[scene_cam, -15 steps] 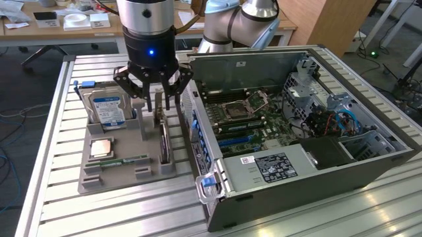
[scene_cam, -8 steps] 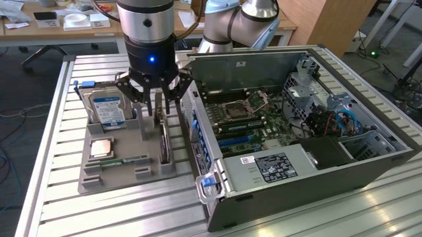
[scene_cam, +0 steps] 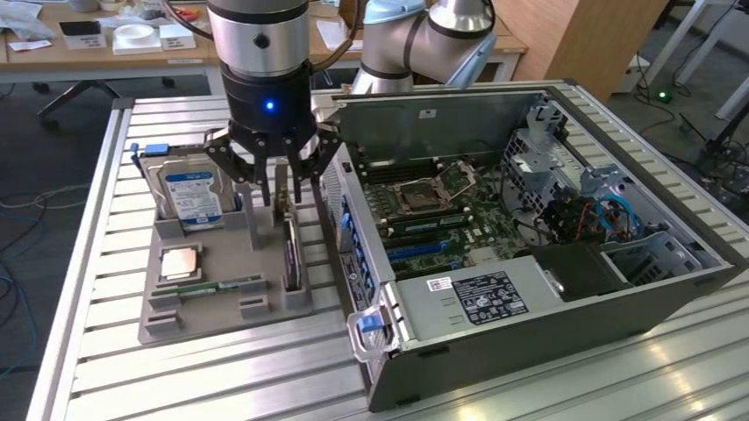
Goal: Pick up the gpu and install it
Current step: 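Pick up the gpu and move the gpu toward the slot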
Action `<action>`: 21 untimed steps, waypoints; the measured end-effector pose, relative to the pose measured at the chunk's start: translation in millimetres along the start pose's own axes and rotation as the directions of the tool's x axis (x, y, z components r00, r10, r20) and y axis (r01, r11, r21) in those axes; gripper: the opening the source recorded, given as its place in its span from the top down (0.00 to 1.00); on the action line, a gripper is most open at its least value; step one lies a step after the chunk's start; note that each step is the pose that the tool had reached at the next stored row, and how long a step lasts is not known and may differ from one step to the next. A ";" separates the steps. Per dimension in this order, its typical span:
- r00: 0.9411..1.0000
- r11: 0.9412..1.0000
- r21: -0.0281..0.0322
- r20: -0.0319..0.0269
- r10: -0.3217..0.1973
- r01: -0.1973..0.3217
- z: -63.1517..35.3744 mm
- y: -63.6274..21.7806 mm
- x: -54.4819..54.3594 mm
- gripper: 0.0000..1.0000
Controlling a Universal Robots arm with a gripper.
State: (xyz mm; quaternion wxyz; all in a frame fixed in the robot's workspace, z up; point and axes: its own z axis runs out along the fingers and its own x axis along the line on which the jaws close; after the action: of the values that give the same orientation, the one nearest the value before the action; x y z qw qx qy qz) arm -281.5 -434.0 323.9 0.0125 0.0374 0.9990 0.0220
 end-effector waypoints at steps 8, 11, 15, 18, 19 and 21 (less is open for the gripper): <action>1.000 1.000 0.000 0.000 0.000 0.000 5.4 -0.3 0.1 0.58; 1.000 1.000 0.000 0.000 0.000 0.000 7.4 -0.3 0.2 0.58; 1.000 1.000 0.000 0.000 0.000 0.000 7.5 -0.3 0.2 0.58; 1.000 1.000 0.000 0.000 0.000 0.000 7.6 -0.3 0.2 0.58; 1.000 1.000 0.000 0.000 0.000 0.000 8.0 -0.3 0.2 0.58; 1.000 1.000 0.000 0.000 0.000 0.000 8.5 -0.4 0.2 0.58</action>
State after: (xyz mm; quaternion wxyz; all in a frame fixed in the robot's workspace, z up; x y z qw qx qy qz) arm -281.5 -434.0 315.4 0.0125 0.0374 0.9990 0.0221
